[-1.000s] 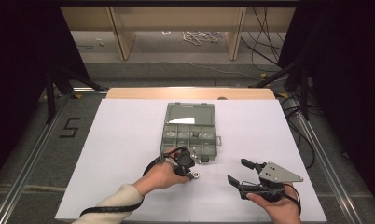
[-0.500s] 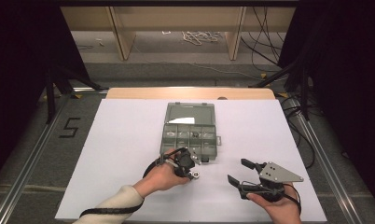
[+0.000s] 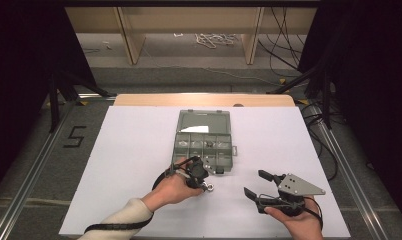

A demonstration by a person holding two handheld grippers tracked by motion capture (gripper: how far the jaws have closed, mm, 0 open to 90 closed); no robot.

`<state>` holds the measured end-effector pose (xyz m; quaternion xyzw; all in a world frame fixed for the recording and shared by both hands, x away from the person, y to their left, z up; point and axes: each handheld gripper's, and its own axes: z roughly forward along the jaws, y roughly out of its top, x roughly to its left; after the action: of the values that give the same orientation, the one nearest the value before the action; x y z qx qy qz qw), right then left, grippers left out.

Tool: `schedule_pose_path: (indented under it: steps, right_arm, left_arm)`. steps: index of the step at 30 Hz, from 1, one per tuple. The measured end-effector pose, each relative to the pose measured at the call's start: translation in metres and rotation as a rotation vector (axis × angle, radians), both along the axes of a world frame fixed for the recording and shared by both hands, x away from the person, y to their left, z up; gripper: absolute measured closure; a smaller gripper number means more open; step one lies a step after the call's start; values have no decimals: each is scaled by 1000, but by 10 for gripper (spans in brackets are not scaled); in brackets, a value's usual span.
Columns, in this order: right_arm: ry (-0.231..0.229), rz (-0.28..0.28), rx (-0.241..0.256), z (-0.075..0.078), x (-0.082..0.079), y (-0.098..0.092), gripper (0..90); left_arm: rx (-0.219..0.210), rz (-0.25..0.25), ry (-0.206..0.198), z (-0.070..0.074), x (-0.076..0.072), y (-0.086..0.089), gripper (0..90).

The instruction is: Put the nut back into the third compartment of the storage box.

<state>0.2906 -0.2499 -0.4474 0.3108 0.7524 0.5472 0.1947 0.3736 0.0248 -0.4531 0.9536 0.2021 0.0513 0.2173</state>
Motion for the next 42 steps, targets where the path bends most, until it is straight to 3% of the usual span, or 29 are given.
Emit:
schedule_pose_path:
  steps: [5, 14, 27, 42]
  right_arm:
    - [-1, -12, -21, 1, -1, -1, 251]
    - [1, -7, -6, 0, 0, 0, 251]
    - [-3, -15, -17, 1, -1, -1, 251]
    - [0, -14, -22, 1, -1, -1, 252]
  left_arm:
    - [-22, 15, -12, 5, 0, 1, 699]
    - [-62, 49, -33, 12, 1, 4, 700]
    - [-86, 55, -73, 22, 7, 7, 699]
    - [-171, 133, -125, 34, 17, 4, 699]
